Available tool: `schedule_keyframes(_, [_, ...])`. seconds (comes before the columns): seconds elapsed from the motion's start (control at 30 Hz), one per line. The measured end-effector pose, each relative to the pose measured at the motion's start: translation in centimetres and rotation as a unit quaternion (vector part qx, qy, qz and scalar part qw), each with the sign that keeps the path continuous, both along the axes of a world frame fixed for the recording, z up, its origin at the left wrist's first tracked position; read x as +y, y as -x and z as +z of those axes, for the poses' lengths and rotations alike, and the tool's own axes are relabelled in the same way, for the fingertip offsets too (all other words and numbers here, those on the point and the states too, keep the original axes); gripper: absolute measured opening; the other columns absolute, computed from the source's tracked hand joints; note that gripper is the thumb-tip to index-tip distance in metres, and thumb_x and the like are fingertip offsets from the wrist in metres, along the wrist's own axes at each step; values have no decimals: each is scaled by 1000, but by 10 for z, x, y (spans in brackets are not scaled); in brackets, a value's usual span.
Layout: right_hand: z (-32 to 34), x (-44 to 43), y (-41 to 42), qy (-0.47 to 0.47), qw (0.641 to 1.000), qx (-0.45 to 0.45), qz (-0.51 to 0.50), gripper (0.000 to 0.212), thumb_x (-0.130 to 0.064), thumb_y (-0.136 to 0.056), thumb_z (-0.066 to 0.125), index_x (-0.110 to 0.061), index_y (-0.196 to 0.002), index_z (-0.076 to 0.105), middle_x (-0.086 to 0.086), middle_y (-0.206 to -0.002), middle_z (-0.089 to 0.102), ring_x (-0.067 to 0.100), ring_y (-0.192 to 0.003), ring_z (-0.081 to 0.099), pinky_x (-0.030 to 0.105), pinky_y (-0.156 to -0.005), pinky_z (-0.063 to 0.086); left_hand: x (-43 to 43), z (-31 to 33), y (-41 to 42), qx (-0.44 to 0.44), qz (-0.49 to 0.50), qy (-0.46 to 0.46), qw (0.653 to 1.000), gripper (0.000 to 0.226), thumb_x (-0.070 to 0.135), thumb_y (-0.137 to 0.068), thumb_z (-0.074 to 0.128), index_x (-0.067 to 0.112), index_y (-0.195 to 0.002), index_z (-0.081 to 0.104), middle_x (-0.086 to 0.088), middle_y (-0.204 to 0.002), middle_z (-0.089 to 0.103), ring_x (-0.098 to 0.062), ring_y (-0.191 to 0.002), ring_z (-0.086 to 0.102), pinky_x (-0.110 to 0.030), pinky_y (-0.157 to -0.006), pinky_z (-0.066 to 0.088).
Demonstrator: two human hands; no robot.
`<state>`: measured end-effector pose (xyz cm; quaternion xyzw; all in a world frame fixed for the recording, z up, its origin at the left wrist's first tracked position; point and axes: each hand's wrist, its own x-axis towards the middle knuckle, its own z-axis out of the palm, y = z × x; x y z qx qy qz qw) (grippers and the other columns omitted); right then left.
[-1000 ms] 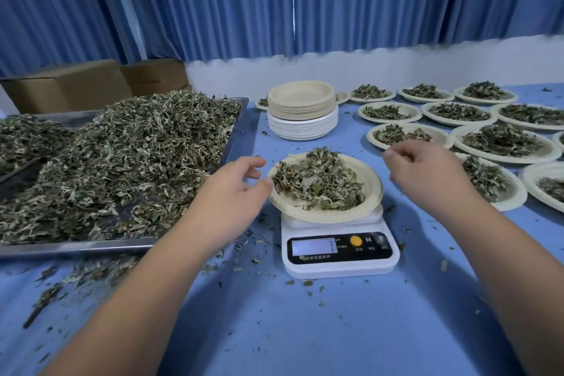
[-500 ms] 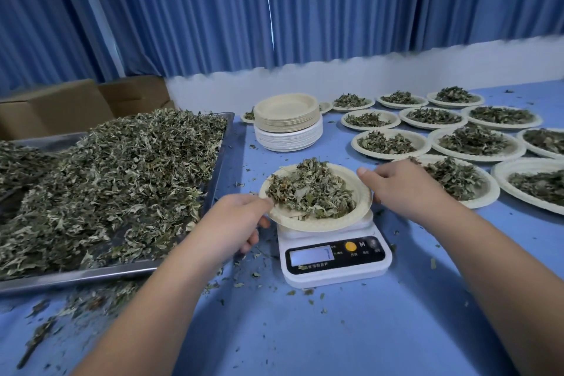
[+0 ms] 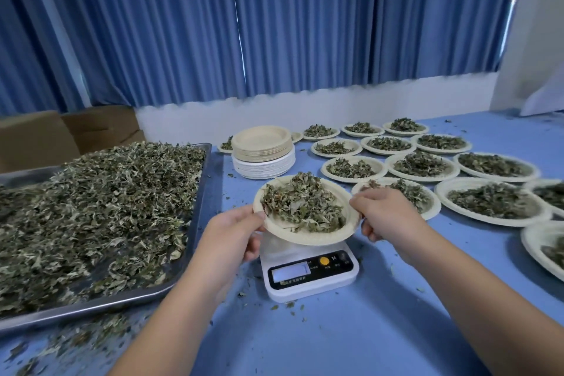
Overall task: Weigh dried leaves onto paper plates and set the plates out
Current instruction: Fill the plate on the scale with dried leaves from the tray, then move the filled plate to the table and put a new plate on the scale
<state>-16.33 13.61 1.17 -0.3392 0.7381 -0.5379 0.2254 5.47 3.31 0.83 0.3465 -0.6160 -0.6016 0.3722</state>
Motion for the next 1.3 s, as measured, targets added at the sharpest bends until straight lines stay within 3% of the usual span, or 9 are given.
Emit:
schedule_keyframes(0.17, [8,42,9,-2,1000,-2,-24,15,-14,-92,55,-9,-93,69,3,-49,56,11,-37,51,25,-42,43,35,-10,21,29,-41,11,999,27,15,-95,55,26,-86,77,1,-63,52,-10,-47,41,-22,-45,35])
schedule_keyframes(0.33, [27,102,33,-25,997,33,-65,21,-17,-92,55,-6,-107,66,4,-64,57,9,-37,51,24,-44,46,83,-8,62,68,-93,-22,993,29,10,-96,54,15,-78,75,-6,-60,48,-12,-46,39,-24,-46,35])
schedule_keyframes(0.43, [35,144,47,-48,994,43,-86,12,-19,-91,52,-12,-95,61,5,-66,55,13,-38,52,22,-42,40,117,-6,89,94,-131,-45,986,28,7,-95,54,9,-74,72,-4,-59,50,-13,-45,41,-23,-41,35])
schedule_keyframes(0.5, [42,175,62,-68,987,79,-119,17,-19,-90,52,-9,-98,65,6,-60,52,12,-32,50,20,-41,35,145,-1,112,118,-154,-74,978,25,4,-95,53,7,-76,69,-4,-59,51,-11,-43,41,-21,-37,34])
schedule_keyframes(0.57, [50,209,79,-77,979,98,-162,15,-17,-89,55,-12,-98,66,6,-59,55,12,-34,51,25,-40,39,175,4,139,137,-180,-102,969,25,2,-95,51,7,-74,64,-4,-57,50,-10,-41,41,-21,-35,33])
schedule_keyframes(0.83, [53,353,130,-2,953,-23,-303,17,0,-82,52,-1,-89,67,9,-53,62,23,-43,62,26,-43,52,284,17,227,126,-312,-166,927,27,2,-96,51,11,-73,62,0,-56,53,-7,-41,46,-18,-37,40])
schedule_keyframes(1.0, [40,440,153,-20,924,-16,-381,16,-1,-86,54,-5,-90,69,10,-65,63,19,-51,59,25,-49,52,348,10,263,93,-385,-224,890,13,7,-97,52,6,-96,65,-8,-78,62,-13,-47,57,-21,-43,48])
schedule_keyframes(1.1, [27,484,164,-30,909,-26,-415,15,0,-87,54,-4,-91,68,14,-69,63,23,-57,60,29,-53,54,377,2,277,78,-416,-266,866,14,8,-97,51,5,-94,64,-8,-76,70,-18,-53,64,-24,-48,53])
schedule_keyframes(1.3, [-2,531,181,-68,891,-43,-447,18,3,-86,51,0,-90,68,14,-62,60,23,-49,58,29,-49,55,408,-12,291,34,-450,-309,837,13,6,-96,48,1,-101,59,-17,-102,70,-28,-70,72,-31,-56,58])
